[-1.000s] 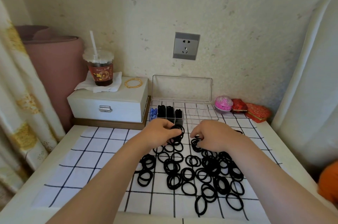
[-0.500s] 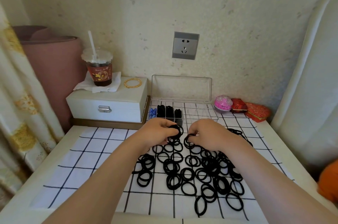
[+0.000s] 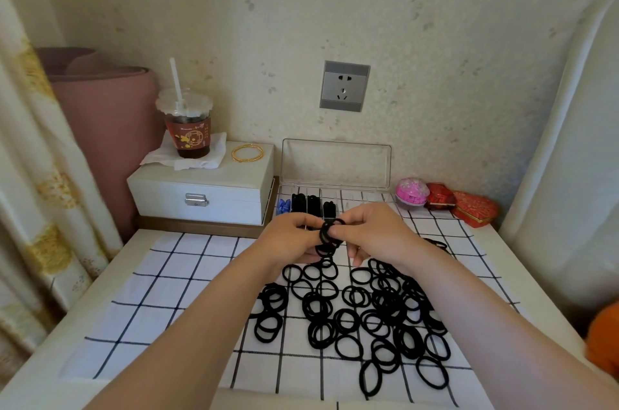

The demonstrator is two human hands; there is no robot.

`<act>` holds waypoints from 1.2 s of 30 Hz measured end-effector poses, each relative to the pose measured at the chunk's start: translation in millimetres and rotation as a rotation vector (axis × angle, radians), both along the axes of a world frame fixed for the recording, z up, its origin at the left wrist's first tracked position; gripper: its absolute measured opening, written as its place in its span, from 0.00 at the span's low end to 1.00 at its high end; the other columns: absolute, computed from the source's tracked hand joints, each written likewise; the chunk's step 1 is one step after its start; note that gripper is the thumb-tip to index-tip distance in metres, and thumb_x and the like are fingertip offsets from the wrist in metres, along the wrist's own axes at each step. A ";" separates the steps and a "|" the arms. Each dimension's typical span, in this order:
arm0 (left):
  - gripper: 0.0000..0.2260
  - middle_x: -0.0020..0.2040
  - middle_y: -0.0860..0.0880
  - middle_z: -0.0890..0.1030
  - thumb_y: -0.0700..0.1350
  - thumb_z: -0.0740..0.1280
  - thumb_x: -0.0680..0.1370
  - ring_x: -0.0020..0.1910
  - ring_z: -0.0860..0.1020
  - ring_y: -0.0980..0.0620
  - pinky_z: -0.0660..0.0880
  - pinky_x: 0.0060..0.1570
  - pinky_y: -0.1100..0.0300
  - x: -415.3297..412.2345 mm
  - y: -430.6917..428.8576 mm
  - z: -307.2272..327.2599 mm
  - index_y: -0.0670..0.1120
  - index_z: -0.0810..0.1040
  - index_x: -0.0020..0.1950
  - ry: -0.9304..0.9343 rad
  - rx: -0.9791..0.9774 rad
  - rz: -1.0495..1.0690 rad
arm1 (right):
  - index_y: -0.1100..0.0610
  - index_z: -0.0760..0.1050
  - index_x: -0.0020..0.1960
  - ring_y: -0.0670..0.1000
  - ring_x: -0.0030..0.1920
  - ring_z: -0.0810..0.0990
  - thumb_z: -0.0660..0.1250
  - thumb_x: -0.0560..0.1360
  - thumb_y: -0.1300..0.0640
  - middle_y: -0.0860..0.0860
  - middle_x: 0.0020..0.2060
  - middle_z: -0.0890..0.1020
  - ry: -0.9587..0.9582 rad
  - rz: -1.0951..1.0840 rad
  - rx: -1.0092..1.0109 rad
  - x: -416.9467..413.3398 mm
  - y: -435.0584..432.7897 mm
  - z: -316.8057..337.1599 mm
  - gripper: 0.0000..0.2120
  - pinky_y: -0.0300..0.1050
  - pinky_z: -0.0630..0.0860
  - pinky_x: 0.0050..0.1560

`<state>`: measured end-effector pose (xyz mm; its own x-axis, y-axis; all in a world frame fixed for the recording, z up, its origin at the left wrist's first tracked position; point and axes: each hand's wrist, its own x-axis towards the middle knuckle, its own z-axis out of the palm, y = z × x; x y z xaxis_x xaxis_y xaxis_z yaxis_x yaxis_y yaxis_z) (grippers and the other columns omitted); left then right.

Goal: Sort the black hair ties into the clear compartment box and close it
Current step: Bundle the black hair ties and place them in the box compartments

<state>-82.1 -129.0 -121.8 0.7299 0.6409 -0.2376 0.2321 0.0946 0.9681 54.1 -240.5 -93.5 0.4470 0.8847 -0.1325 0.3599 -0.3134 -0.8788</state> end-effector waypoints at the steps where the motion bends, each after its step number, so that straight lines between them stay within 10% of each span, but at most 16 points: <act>1: 0.13 0.49 0.43 0.86 0.44 0.76 0.73 0.47 0.85 0.49 0.82 0.52 0.53 0.0 -0.3 -0.2 0.45 0.82 0.57 -0.016 -0.039 -0.024 | 0.57 0.84 0.47 0.51 0.26 0.79 0.73 0.75 0.57 0.55 0.27 0.81 -0.040 -0.025 -0.003 0.3 1.7 -1.9 0.03 0.49 0.82 0.35; 9: 0.11 0.46 0.44 0.86 0.45 0.66 0.80 0.47 0.83 0.49 0.80 0.55 0.53 2.0 -1.8 5.1 0.41 0.82 0.58 -0.113 -0.276 -0.082 | 0.51 0.84 0.42 0.51 0.27 0.83 0.73 0.72 0.56 0.48 0.26 0.82 -0.334 -0.101 0.017 -0.9 3.8 -6.6 0.02 0.55 0.84 0.39; 19: 0.10 0.52 0.45 0.86 0.39 0.70 0.78 0.50 0.84 0.51 0.81 0.53 0.55 2.0 1.0 -3.8 0.45 0.83 0.59 -0.059 -0.074 -0.034 | 0.44 0.81 0.51 0.43 0.33 0.81 0.75 0.73 0.58 0.45 0.39 0.84 -0.235 0.082 0.030 8.5 -4.9 1.5 0.11 0.43 0.81 0.33; 22: 0.11 0.51 0.45 0.85 0.39 0.71 0.77 0.50 0.84 0.51 0.82 0.49 0.59 2.5 2.5 -5.0 0.45 0.83 0.59 -0.003 -0.007 0.003 | 0.45 0.82 0.47 0.34 0.34 0.78 0.74 0.72 0.58 0.43 0.42 0.83 -0.435 0.127 -0.070 22.8 -15.9 5.2 0.08 0.34 0.73 0.39; 36: 0.12 0.50 0.48 0.86 0.42 0.72 0.77 0.48 0.85 0.55 0.82 0.47 0.63 8.6 -9.0 -9.8 0.45 0.83 0.60 0.066 0.115 -0.070 | 0.43 0.82 0.52 0.47 0.37 0.81 0.73 0.69 0.59 0.42 0.42 0.77 -0.682 0.450 -0.552 20.6 -47.3 -5.3 0.15 0.40 0.75 0.36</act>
<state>-73.4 -138.0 -131.6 0.7588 0.6149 -0.2148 0.2979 -0.0344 0.9540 74.7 -287.8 -98.8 0.2178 0.8826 -0.4166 0.9213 -0.3268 -0.2106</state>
